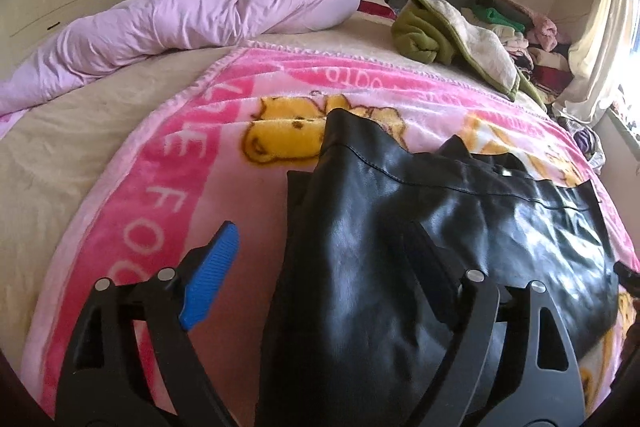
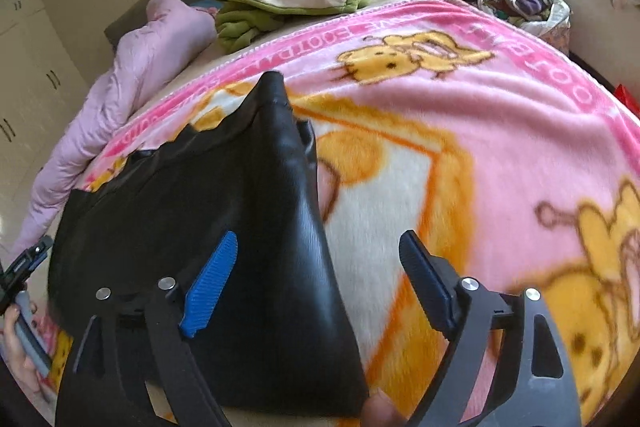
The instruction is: Fold large clothes
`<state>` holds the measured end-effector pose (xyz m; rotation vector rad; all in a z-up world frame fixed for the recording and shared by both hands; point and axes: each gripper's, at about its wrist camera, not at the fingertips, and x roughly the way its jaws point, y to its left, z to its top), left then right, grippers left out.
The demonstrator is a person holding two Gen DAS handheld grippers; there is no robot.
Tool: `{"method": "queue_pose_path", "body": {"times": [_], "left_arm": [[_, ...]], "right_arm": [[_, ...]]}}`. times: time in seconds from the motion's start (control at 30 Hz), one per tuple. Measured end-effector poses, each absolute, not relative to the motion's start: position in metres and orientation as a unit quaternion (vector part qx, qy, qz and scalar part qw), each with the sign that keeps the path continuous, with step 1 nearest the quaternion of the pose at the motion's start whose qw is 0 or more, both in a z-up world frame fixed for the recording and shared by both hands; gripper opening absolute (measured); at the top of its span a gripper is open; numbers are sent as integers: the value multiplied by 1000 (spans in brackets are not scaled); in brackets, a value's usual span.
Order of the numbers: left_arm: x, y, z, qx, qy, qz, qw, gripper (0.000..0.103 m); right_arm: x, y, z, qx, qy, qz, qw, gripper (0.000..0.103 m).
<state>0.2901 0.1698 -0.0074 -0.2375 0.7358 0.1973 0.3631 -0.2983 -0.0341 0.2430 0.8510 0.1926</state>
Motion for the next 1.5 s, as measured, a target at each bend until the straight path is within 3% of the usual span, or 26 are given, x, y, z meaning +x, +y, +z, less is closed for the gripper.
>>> {"method": "queue_pose_path", "body": {"times": [0.23, 0.47, 0.53, 0.57, 0.6, 0.67, 0.73, 0.83, 1.17, 1.33, 1.4, 1.43, 1.5], "left_arm": [[271, 180, -24, -187, 388, 67, 900, 85], [251, 184, -49, -243, 425, 32, 872, 93], [247, 189, -60, -283, 427, 16, 858, 93], [246, 191, -63, -301, 426, 6, 854, 91], [245, 191, -65, -312, 424, -2, 850, 76], [244, 187, -65, -315, 428, -12, 847, 64], [241, 181, -63, -293, 433, -9, 853, 53], [234, 181, -59, -298, 427, -18, 853, 42], [189, 173, -51, -281, 434, -35, 855, 38], [181, 174, -51, -287, 433, -40, 853, 44], [181, 174, -49, -286, 432, -35, 855, 49], [179, 174, -48, -283, 431, -32, 856, 50], [175, 173, -41, -271, 426, -21, 863, 62]], "right_arm": [[341, -308, -48, 168, 440, 122, 874, 83], [329, -300, -52, 151, 452, 151, 866, 82], [327, -299, -55, 154, 454, 160, 863, 70], [326, -298, -56, 163, 453, 177, 859, 62], [325, -299, -57, 165, 452, 177, 858, 60], [323, -298, -56, 161, 450, 178, 860, 52], [317, -298, -52, 155, 443, 185, 864, 29], [310, -302, -47, 150, 438, 191, 866, 25], [271, -315, -40, 151, 446, 188, 862, 24], [251, -322, -34, 151, 450, 186, 860, 27], [250, -323, -34, 146, 451, 179, 862, 39], [249, -324, -33, 140, 451, 169, 865, 57], [244, -326, -25, 132, 428, 160, 879, 61]]}}
